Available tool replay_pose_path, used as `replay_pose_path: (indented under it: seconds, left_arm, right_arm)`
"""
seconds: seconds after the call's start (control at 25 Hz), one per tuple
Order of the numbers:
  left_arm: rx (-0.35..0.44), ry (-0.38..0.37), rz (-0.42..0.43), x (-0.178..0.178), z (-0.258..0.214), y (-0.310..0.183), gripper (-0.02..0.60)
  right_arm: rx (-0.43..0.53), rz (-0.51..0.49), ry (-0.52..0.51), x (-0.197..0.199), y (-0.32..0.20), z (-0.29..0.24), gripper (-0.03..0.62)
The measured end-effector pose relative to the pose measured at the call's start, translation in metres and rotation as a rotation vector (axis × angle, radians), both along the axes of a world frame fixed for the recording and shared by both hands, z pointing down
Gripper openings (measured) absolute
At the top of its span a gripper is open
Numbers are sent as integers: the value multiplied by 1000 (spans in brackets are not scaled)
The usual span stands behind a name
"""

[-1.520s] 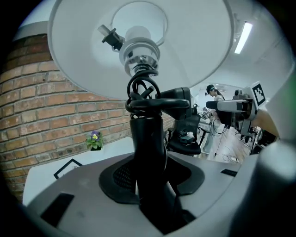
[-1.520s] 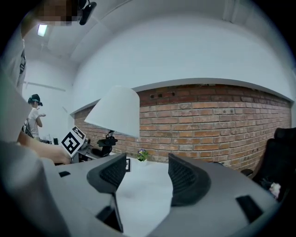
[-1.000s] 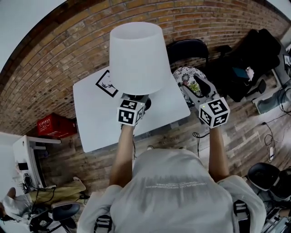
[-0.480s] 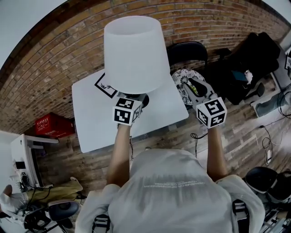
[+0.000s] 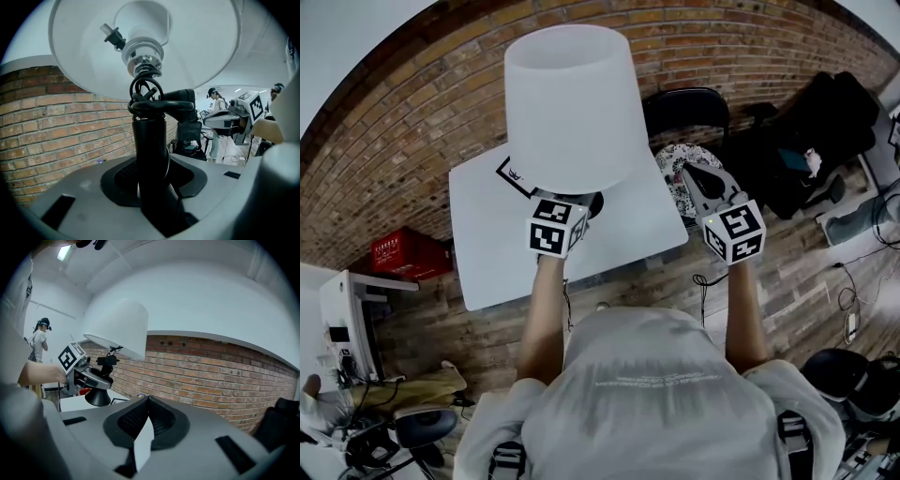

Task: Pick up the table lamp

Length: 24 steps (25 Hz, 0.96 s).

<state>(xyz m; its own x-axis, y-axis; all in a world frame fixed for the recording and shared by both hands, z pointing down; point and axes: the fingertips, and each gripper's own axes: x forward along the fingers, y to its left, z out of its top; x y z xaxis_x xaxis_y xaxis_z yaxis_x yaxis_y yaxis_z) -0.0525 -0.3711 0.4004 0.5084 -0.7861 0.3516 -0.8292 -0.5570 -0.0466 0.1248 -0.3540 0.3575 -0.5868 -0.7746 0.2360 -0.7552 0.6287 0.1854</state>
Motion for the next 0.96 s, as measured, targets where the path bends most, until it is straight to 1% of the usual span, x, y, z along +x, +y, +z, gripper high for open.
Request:
replay_pose_path:
  seconds: [0.2, 0.76, 0.96]
  left_arm:
    - [2, 2, -9, -2, -1, 6, 155]
    - [-4, -4, -35, -13, 6, 18, 155]
    - [-3, -1, -41, -21, 7, 20, 155]
  right_arm:
    - [0, 1, 18, 1, 4, 1, 2]
    - [-8, 5, 21, 2, 13, 8, 2]
    - [-9, 5, 26, -3, 15, 9, 2]
